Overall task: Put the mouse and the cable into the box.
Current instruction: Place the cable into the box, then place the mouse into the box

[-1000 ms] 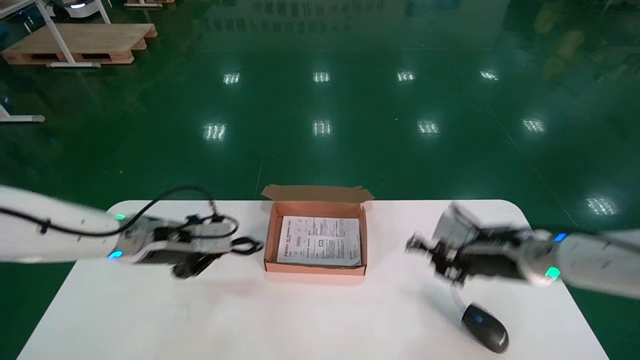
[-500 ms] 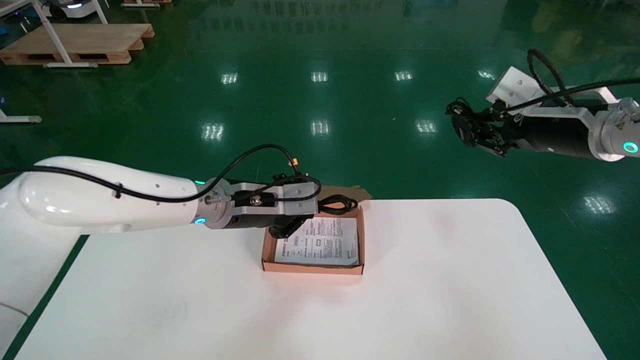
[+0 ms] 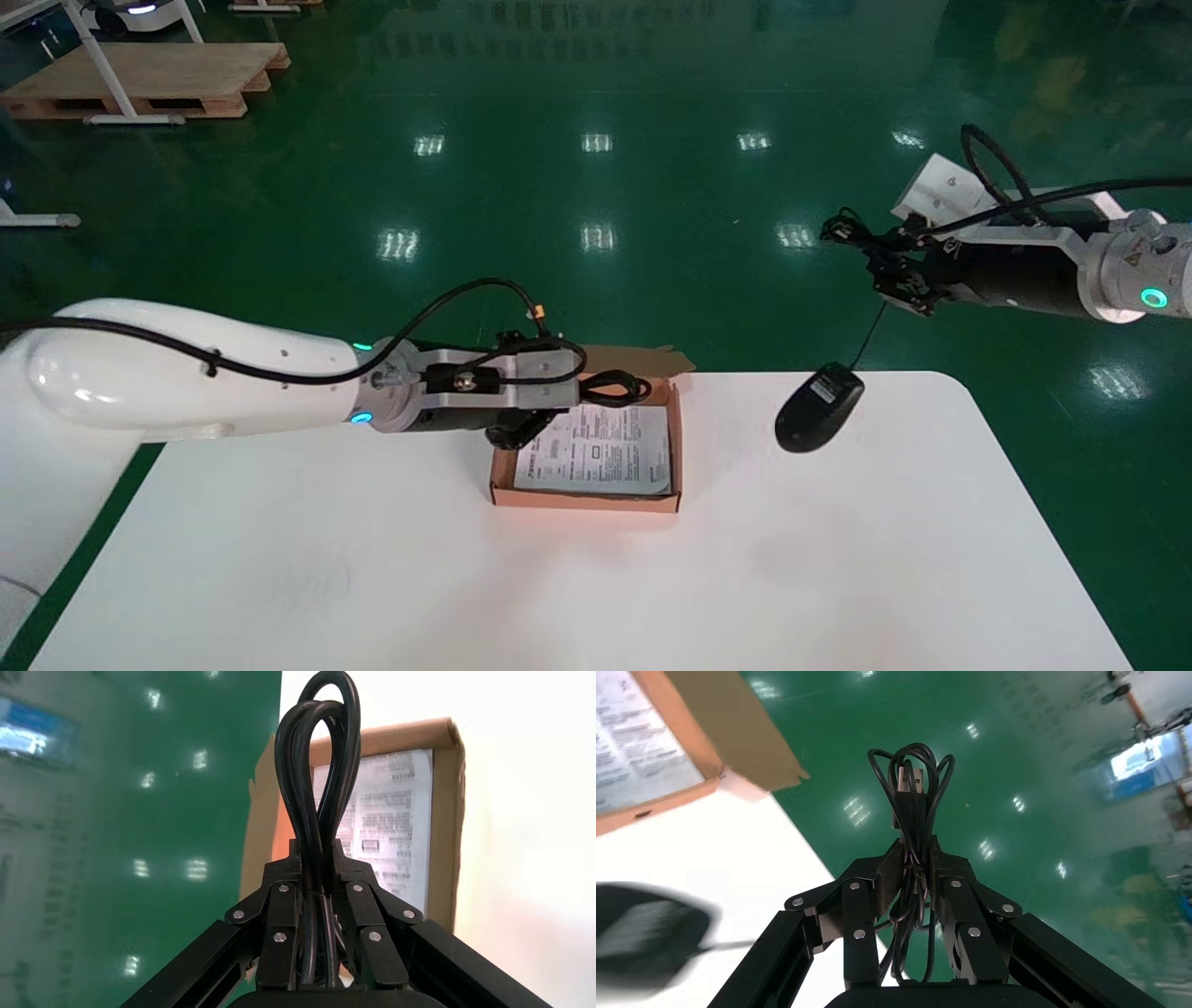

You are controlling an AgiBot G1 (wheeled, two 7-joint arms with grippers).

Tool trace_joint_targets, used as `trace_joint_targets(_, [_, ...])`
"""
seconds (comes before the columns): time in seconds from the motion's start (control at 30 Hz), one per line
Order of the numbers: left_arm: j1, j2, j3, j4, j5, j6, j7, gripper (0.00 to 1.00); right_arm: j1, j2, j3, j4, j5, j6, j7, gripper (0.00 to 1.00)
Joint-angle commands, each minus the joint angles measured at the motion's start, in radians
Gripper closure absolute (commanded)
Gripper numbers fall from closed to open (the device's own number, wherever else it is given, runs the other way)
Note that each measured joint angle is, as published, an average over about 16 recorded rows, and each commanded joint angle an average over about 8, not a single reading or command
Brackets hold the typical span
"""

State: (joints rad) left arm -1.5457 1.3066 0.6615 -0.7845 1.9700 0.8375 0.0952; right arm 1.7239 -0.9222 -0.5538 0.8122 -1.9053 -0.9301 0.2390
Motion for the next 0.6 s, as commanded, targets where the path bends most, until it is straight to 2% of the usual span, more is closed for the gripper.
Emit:
trace_joint_targets(0.03, [0.006,0.016,-0.002,0.003,0.019,-0.030,0.007,1.00,0.000,0.000,0.000,0.000,0.000,0.000,0.000,1.00])
trace_joint_targets(0.17, [0.060,0.059,0.073,0.004,0.042,-0.243,0.084,1.00,0.000,0.000,0.000,0.000,0.000,0.000,0.000,1.00])
trace_joint_targets(0.3, [0.095,0.066,0.198,0.005,0.024,-0.402,0.149,1.00,0.000,0.000,0.000,0.000,0.000,0.000,0.000,1.00])
trace_joint_targets(0.43, [0.106,0.066,0.313,0.032,-0.012,-0.496,0.172,1.00,0.000,0.000,0.000,0.000,0.000,0.000,0.000,1.00])
trace_joint_targets(0.6, [0.098,0.065,0.411,0.081,-0.062,-0.558,0.156,1.00,0.000,0.000,0.000,0.000,0.000,0.000,0.000,1.00])
